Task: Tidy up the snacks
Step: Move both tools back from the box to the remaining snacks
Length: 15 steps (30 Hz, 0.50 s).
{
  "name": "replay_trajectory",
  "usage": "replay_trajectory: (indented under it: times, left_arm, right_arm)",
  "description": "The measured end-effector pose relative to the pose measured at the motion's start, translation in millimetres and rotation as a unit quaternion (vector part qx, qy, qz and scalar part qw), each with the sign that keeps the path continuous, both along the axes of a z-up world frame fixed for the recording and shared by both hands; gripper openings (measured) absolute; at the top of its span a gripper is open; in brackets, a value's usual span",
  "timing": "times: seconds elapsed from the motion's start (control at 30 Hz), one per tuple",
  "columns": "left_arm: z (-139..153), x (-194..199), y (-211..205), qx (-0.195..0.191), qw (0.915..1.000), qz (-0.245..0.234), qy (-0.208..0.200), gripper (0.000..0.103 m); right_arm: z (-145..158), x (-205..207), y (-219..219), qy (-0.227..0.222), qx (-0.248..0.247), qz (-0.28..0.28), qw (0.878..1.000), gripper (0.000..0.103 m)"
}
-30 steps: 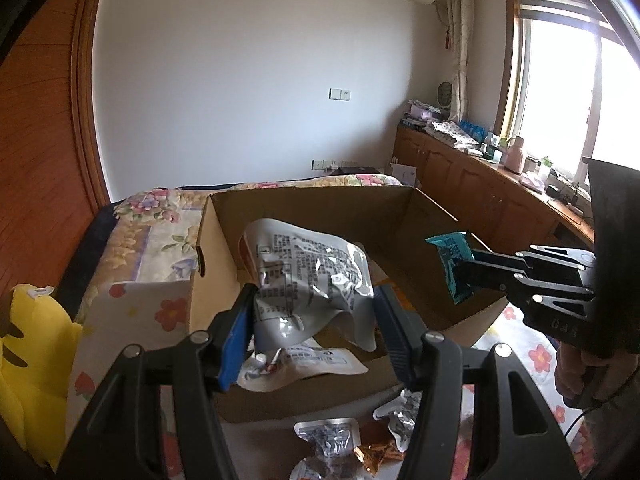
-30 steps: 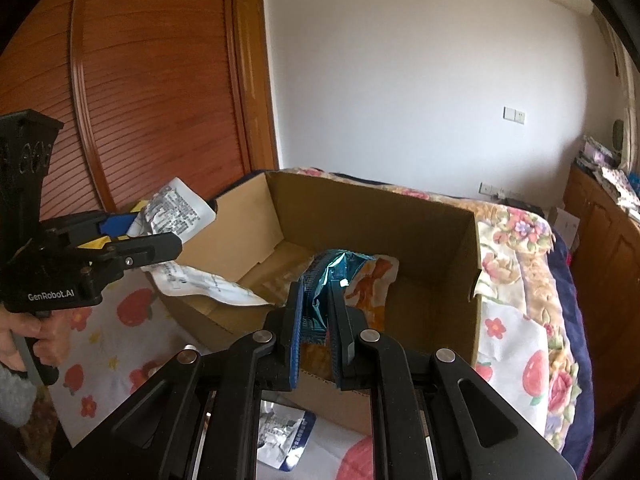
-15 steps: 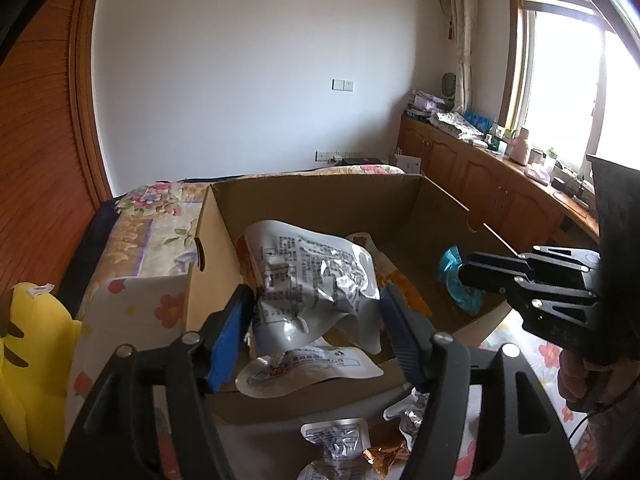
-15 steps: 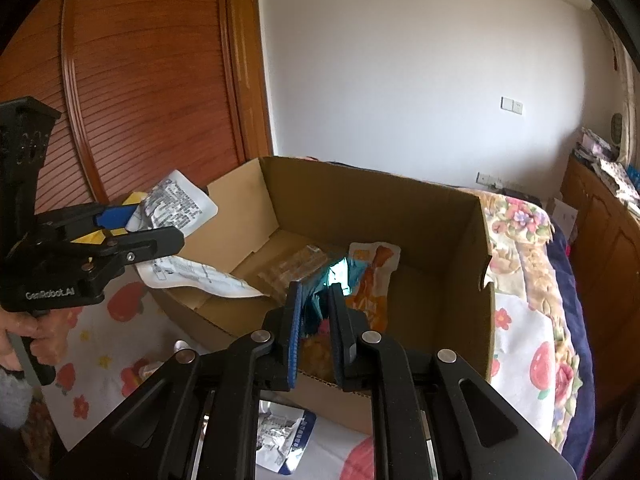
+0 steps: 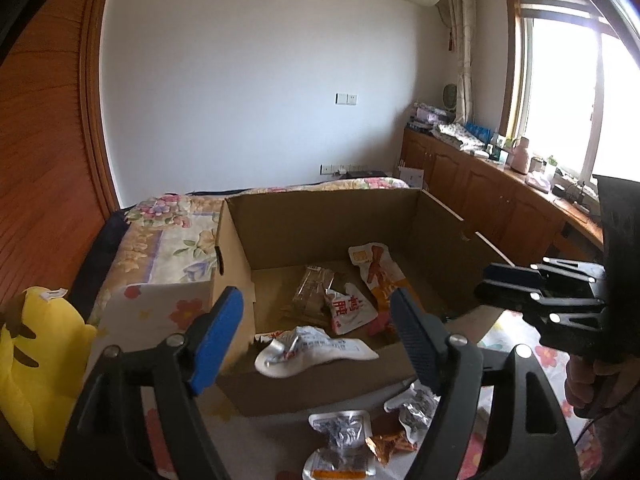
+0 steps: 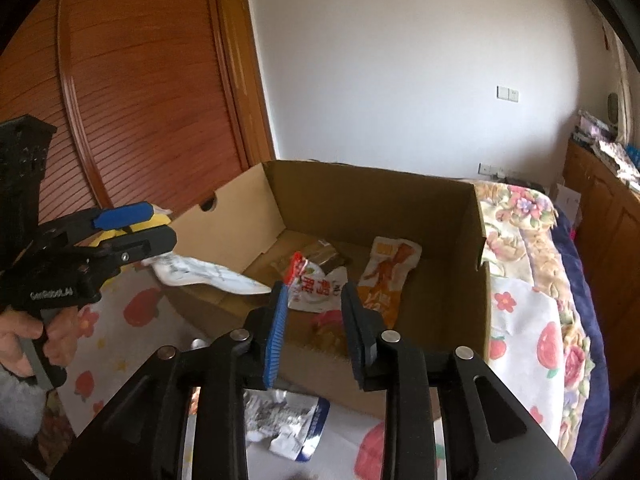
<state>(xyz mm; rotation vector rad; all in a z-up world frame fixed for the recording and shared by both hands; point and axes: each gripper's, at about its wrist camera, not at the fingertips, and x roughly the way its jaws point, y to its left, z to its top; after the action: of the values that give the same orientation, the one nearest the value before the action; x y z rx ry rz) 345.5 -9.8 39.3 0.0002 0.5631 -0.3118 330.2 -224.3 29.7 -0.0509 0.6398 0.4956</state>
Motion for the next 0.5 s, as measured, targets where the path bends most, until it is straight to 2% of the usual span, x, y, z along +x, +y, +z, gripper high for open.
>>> replay_trajectory:
  times: [0.23, 0.5]
  left_arm:
    - [6.5, -42.3, 11.6, 0.002, 0.9997, 0.003, -0.025, 0.077]
    - [-6.9, -72.9, 24.6, -0.002, 0.9999, 0.005, -0.016, 0.077]
  right_arm:
    - [-2.3, -37.3, -0.2, 0.008, 0.015, -0.002, 1.0, 0.042]
    - [-22.1, -60.7, 4.1, 0.042, 0.012, -0.012, 0.999, 0.043]
